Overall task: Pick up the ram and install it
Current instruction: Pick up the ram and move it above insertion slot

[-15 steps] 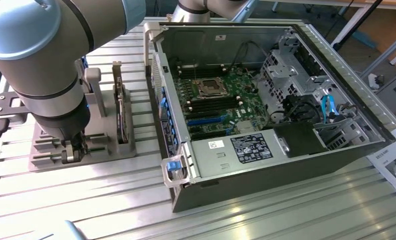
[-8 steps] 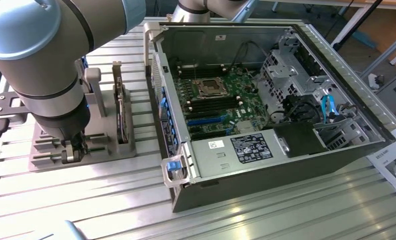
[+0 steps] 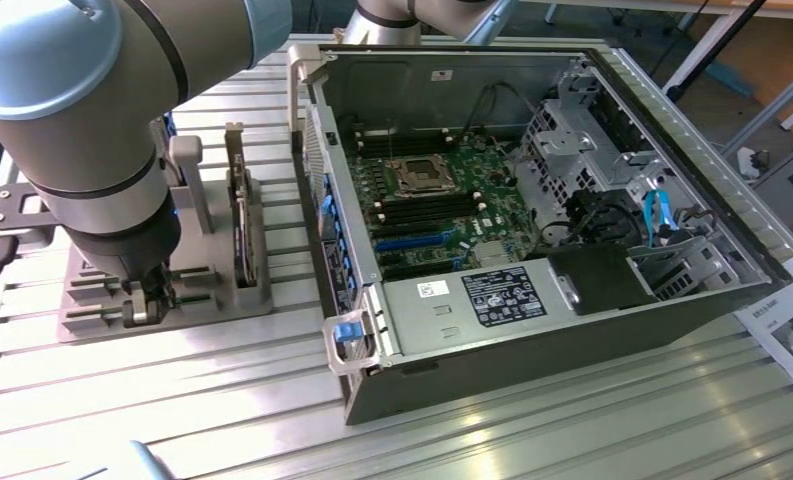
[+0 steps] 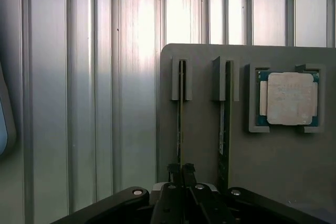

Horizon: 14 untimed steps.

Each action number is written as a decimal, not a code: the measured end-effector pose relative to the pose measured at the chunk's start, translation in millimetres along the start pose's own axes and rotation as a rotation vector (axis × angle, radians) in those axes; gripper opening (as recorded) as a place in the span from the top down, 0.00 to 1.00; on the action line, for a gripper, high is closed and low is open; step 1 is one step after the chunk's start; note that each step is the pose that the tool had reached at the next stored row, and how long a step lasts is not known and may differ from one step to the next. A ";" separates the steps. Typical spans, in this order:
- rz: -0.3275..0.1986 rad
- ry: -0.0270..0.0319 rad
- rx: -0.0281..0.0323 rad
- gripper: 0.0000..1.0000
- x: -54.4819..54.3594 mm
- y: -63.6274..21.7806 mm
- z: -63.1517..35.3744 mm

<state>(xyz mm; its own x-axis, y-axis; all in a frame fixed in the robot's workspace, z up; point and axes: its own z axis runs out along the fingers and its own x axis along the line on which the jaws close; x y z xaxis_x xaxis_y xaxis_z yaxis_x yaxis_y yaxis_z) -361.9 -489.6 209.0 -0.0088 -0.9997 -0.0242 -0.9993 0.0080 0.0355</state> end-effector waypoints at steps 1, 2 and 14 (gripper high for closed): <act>0.005 -0.0002 0.0002 0.88 0.0 0.0 0.0; 0.007 -0.0003 0.0001 0.88 0.0 0.0 0.0; 0.009 -0.0004 0.0002 0.88 -0.1 0.1 -2.1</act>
<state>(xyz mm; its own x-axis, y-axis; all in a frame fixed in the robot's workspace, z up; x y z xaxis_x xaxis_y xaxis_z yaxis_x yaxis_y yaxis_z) -361.9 -489.5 211.1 -0.0176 -0.9996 -0.0242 -0.9992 0.0167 0.0355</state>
